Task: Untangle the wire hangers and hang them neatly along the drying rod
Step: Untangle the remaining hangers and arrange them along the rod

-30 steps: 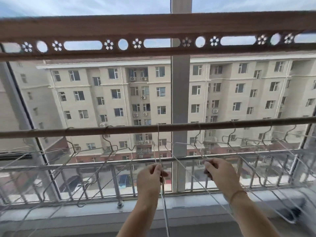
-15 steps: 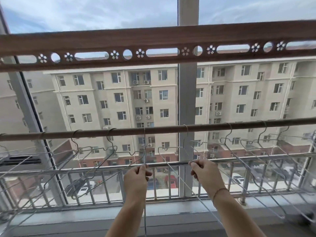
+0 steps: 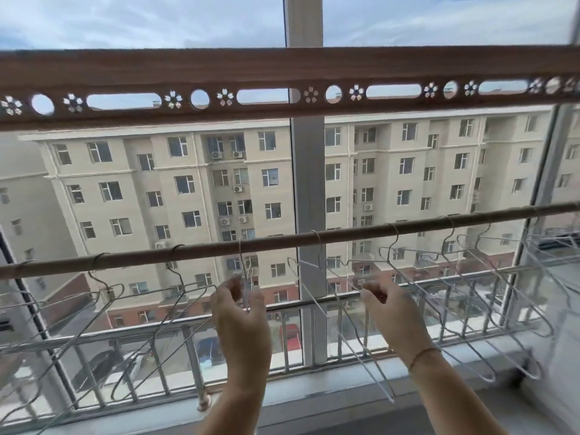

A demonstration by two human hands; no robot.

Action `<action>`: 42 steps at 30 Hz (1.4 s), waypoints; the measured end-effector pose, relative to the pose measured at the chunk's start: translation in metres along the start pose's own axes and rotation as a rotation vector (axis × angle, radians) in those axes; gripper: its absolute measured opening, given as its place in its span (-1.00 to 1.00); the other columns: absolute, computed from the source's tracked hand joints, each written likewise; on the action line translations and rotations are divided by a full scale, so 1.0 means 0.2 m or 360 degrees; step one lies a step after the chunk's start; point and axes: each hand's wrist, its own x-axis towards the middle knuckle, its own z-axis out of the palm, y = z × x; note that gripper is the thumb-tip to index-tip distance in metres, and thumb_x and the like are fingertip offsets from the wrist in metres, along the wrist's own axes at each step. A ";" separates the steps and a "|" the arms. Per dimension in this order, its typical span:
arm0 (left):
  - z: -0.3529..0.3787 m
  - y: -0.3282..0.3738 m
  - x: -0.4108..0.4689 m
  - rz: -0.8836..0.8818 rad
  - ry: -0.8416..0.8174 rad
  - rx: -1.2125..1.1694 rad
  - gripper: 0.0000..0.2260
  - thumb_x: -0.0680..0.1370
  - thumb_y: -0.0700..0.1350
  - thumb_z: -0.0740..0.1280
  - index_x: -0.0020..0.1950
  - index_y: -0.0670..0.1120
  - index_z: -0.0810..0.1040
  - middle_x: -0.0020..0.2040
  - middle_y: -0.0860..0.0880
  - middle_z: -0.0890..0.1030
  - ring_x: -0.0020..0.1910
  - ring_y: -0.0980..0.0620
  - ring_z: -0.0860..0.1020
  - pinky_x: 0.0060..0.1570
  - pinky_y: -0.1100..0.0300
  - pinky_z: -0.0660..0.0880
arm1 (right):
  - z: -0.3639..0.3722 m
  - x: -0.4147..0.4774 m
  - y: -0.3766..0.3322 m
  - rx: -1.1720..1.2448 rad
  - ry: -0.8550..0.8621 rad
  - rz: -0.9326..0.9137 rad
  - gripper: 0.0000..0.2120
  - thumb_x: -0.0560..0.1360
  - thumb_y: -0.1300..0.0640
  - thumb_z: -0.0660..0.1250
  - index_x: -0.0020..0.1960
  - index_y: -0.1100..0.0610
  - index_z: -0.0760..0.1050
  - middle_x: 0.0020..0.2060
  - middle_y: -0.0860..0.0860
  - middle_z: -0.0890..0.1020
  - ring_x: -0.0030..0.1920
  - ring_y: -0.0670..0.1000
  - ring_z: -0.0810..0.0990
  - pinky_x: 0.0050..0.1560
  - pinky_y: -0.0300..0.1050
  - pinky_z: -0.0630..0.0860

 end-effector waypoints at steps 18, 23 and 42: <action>1.13 0.30 -0.71 -0.0595 -0.0943 -0.0117 -0.77 0.55 -0.01 0.28 0.13 -0.11 0.49 0.01 -0.04 0.60 0.01 0.00 0.56 -0.03 0.19 0.48 | -0.97 0.39 0.68 -0.0490 0.0098 0.0035 -0.79 0.52 0.13 0.29 0.12 0.16 0.50 -0.23 -0.02 0.55 -0.28 -0.07 0.51 -0.37 -0.39 0.34; 1.19 0.33 -0.77 -0.0841 -0.0943 -0.0320 -0.78 0.57 -0.02 0.24 -0.02 -0.13 0.58 -0.16 -0.07 0.71 -0.19 0.02 0.63 -0.27 0.28 0.46 | -0.98 0.44 0.71 -0.0446 -0.0041 0.0006 -0.89 0.52 0.14 0.27 0.00 0.11 0.54 -0.34 -0.06 0.57 -0.28 -0.05 0.56 -0.34 -0.24 0.39; 0.87 0.17 -0.54 -0.0953 -0.0510 -0.0492 -0.80 0.52 -0.14 0.35 -0.25 -0.19 0.63 -0.47 -0.01 0.62 -0.58 0.18 0.43 -0.54 0.35 0.38 | -0.63 0.38 0.48 -0.0135 -0.0364 -0.0085 -0.85 0.51 0.09 0.27 -0.19 0.08 0.55 -0.40 -0.05 0.58 -0.29 0.01 0.58 -0.21 -0.12 0.50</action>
